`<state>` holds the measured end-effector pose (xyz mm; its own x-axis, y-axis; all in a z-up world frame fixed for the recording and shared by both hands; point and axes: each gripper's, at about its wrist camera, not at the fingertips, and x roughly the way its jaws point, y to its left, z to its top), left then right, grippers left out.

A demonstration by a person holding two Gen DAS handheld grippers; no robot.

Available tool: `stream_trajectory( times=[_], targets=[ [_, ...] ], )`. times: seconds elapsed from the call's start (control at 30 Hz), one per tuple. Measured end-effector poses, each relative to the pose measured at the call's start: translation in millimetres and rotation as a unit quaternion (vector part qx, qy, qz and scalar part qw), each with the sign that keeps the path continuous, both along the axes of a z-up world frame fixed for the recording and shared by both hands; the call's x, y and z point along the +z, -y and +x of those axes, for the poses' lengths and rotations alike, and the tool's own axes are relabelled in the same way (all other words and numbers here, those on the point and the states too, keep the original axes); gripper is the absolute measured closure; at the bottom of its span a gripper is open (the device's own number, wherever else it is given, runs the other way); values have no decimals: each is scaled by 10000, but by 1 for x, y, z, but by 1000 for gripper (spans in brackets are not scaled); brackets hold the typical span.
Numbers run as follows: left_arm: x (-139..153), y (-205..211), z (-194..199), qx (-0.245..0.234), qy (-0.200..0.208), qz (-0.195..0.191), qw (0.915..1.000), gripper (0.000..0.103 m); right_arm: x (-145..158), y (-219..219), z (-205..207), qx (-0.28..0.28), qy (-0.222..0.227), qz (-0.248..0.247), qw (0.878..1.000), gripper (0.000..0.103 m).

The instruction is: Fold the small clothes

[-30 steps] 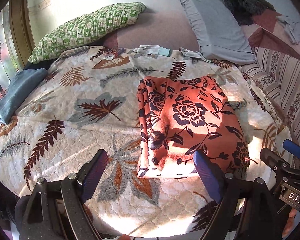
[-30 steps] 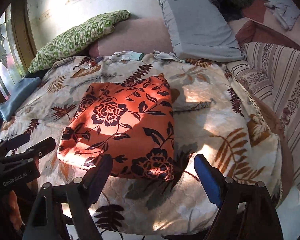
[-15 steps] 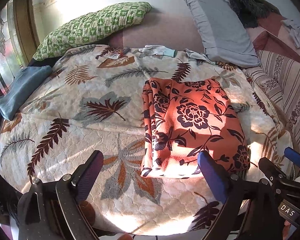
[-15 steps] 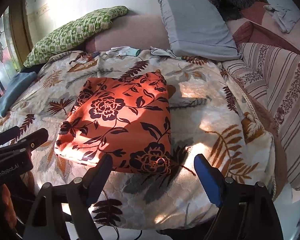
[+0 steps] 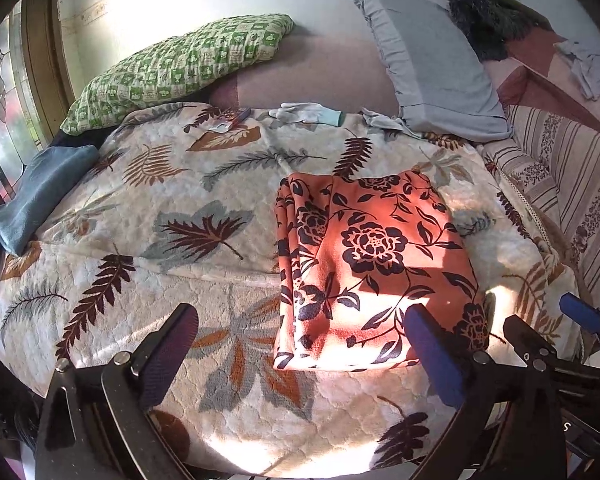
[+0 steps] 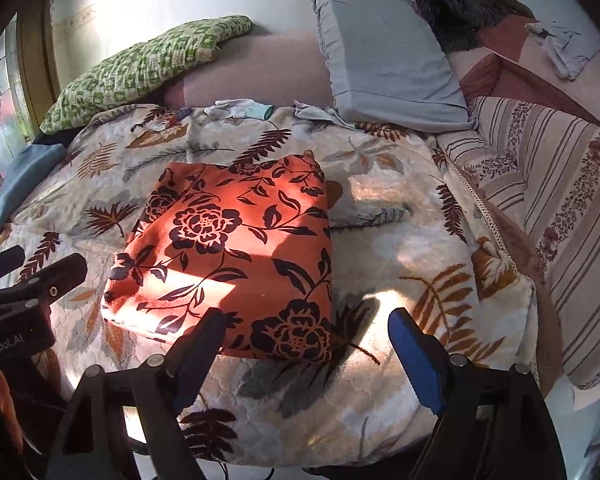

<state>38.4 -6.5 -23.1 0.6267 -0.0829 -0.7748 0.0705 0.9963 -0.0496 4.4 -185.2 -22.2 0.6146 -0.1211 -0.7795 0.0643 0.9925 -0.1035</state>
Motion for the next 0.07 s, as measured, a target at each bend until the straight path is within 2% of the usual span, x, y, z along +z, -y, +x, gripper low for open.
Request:
stream_trajectory(
  times=[0.07],
  targets=[
    [0, 2, 3, -7, -29, 11, 10000, 0, 0, 0, 2, -13, -4, 6, 10000, 17]
  ],
)
